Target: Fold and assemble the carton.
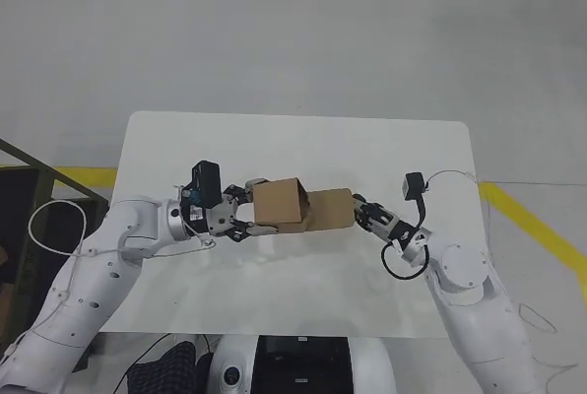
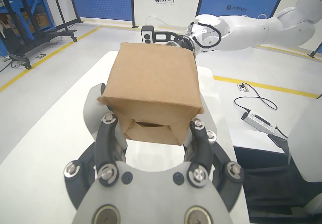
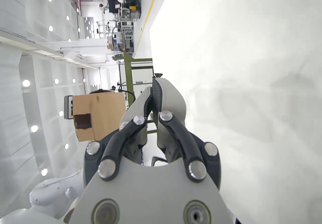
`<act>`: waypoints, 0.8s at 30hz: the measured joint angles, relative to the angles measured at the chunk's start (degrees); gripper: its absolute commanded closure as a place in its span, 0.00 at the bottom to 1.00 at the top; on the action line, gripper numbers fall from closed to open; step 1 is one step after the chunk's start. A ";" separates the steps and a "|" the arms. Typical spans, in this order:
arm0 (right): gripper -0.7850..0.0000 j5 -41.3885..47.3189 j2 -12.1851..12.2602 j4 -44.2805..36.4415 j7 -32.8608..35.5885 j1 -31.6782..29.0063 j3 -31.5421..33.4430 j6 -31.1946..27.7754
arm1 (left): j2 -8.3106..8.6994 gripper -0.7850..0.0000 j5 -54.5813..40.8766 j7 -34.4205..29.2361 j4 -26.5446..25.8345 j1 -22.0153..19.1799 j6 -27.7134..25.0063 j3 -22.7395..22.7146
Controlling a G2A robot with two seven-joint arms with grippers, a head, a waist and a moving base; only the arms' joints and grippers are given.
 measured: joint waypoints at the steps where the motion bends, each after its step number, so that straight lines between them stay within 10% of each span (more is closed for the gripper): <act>1: 1.00 0.55 -0.09 0.03 0.09 0.15 -0.54 -0.35 | -0.05 0.40 0.08 -0.10 0.13 -0.05 0.00 0.22; 24: 1.00 8.55 0.04 -1.33 9.02 2.23 -4.01 -1.86 | -0.62 0.38 4.68 -0.38 2.66 -1.73 0.04 2.50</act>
